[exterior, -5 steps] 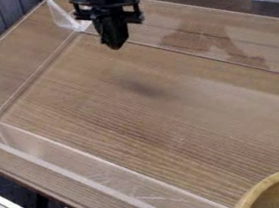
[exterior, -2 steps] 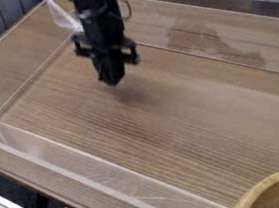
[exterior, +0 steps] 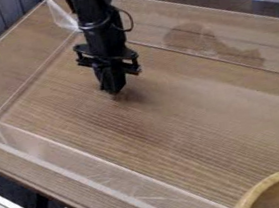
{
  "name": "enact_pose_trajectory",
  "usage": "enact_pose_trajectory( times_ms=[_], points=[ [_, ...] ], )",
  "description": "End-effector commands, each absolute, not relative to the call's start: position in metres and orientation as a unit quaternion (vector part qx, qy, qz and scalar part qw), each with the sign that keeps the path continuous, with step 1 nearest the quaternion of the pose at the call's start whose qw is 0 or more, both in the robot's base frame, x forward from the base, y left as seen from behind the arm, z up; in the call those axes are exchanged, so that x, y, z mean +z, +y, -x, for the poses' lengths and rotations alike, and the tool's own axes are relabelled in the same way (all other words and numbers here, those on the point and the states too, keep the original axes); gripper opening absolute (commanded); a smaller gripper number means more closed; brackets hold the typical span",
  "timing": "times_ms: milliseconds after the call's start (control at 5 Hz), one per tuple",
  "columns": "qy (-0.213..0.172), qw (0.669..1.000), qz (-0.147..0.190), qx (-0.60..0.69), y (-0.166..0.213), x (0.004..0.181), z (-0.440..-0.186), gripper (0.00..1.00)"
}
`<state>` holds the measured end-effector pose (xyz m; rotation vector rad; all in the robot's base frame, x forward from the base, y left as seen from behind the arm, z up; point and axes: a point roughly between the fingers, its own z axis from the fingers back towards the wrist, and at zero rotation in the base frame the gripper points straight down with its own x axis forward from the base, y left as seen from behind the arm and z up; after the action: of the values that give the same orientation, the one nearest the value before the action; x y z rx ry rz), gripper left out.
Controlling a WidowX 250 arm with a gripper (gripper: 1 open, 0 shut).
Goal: Remove the green block from inside the brown bowl and put it on the table
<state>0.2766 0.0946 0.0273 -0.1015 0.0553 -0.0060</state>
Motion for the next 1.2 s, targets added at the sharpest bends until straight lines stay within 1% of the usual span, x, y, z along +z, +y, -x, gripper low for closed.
enact_pose_trajectory(
  times_ms=[0,1000],
  points=[
    [0.006,0.999,0.043,-0.005,0.0968,0.0386,-0.2849,0.0],
    [0.01,0.998,0.061,0.003,0.0921,0.042,-0.2859,0.0]
  ],
)
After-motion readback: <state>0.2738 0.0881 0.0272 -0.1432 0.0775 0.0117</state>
